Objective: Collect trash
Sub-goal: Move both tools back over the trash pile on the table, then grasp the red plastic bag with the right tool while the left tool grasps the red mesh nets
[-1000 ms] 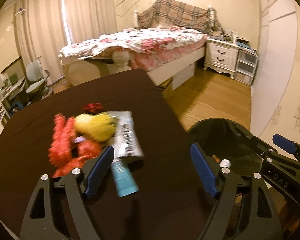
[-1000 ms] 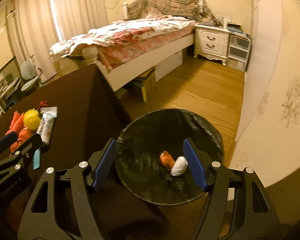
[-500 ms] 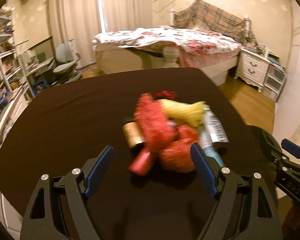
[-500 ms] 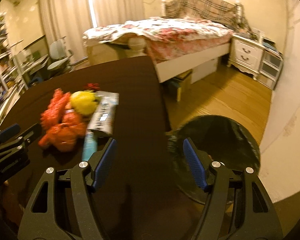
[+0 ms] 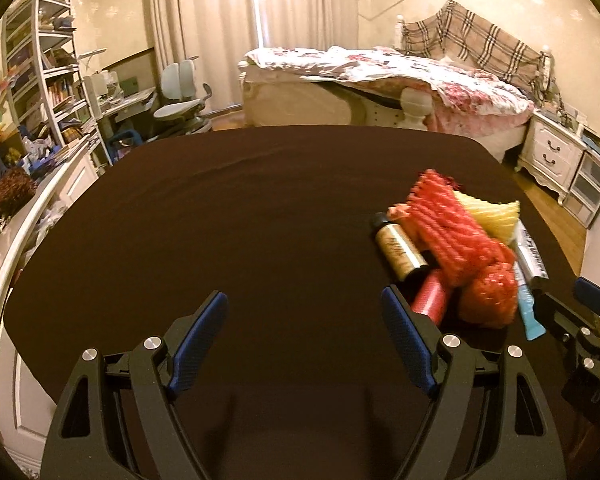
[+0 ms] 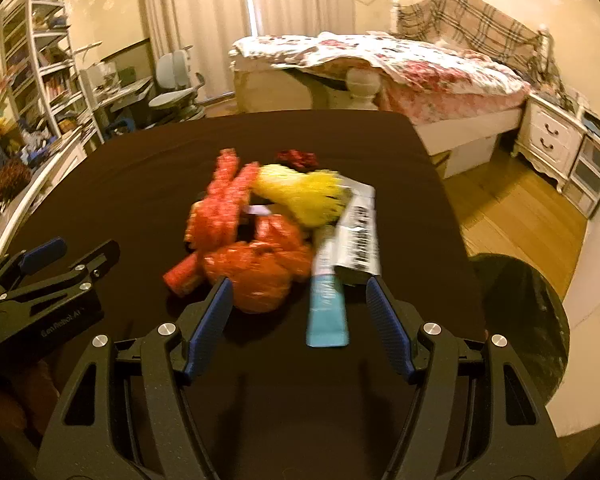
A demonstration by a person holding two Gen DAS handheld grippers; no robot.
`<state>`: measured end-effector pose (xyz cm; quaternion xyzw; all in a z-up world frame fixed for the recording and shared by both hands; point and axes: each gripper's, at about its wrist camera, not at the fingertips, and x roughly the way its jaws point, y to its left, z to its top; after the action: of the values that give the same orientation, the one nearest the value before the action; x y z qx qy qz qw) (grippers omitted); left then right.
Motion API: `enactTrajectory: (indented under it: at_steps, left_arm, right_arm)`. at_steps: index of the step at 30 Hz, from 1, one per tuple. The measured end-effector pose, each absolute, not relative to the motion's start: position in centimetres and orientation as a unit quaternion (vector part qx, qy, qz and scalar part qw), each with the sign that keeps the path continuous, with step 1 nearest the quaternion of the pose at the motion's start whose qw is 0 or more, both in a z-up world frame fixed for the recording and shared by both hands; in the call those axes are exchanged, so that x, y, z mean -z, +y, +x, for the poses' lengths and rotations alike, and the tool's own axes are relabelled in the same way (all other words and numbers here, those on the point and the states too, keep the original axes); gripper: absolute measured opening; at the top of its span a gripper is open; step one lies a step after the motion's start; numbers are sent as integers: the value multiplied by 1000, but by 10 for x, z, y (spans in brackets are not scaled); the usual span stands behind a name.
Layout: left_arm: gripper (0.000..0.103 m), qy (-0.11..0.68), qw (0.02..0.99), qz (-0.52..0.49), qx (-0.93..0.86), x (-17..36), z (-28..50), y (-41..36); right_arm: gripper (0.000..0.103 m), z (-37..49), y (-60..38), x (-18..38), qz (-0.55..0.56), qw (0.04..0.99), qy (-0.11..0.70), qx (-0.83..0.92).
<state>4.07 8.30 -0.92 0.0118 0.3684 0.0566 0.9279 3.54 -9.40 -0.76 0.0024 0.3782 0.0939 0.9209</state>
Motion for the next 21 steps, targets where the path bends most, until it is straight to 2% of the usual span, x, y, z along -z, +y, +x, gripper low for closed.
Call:
enactTrajectory:
  at_steps: [12, 13, 15, 17, 21]
  left_arm:
    - [78, 380, 923, -7, -63, 21, 42, 105]
    - [78, 381, 922, -7, -63, 21, 42, 105]
    - [78, 383, 922, -9, -60, 22, 42, 105]
    - [79, 383, 922, -9, -58, 23, 41, 104]
    - [78, 384, 922, -7, -52, 23, 41, 101]
  right_arm:
    - [67, 52, -66, 28, -14, 910, 400, -106]
    - [66, 53, -65, 30, -14, 909, 402, -107]
    - [52, 55, -63, 33, -12, 906, 408, -113]
    - [44, 56, -61, 36, -8, 902, 415, -120]
    - [42, 53, -62, 33, -5, 903, 411, -125]
